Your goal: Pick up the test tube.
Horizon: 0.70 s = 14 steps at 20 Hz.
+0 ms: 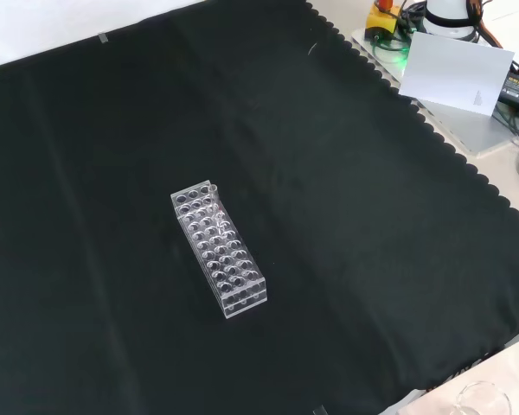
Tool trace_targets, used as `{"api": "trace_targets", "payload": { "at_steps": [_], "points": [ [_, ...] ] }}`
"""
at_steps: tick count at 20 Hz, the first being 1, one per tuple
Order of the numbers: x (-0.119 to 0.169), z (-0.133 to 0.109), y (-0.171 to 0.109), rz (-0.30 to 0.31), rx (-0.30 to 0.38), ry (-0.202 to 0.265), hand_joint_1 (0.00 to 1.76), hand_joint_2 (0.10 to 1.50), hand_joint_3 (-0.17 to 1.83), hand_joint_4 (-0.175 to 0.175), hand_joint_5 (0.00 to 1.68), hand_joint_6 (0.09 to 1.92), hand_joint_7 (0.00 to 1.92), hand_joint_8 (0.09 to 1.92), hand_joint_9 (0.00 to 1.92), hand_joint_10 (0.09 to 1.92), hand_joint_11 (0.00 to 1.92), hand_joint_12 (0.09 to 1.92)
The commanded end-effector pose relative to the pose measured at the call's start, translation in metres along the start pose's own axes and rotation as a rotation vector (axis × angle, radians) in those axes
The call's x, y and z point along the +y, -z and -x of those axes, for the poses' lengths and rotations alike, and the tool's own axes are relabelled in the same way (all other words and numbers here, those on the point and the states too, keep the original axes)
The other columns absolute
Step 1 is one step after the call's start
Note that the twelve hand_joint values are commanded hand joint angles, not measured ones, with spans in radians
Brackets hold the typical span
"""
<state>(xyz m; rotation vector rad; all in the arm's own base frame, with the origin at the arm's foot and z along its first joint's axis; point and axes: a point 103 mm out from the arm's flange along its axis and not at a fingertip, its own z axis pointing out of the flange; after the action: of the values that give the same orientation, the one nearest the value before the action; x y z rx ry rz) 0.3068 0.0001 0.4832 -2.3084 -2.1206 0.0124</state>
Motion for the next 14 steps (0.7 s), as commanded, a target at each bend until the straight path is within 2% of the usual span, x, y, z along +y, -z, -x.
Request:
{"api": "trace_targets", "payload": {
  "at_steps": [1,8,14],
  "points": [
    [0.000,0.000,0.000,0.008,-0.007,0.000,0.74,0.66,0.65,-0.057,0.19,0.28,0.18,0.80,0.15,0.92,0.01,1.47],
    [0.013,-0.003,-0.003,-0.014,0.009,0.029,0.74,0.67,0.64,-0.056,0.21,0.21,0.15,0.84,0.11,0.99,0.00,1.52],
    [0.054,-0.020,-0.010,-0.078,-0.001,0.117,0.74,0.67,0.64,-0.056,0.22,0.20,0.15,0.84,0.11,1.00,0.00,1.52]
  ]
}}
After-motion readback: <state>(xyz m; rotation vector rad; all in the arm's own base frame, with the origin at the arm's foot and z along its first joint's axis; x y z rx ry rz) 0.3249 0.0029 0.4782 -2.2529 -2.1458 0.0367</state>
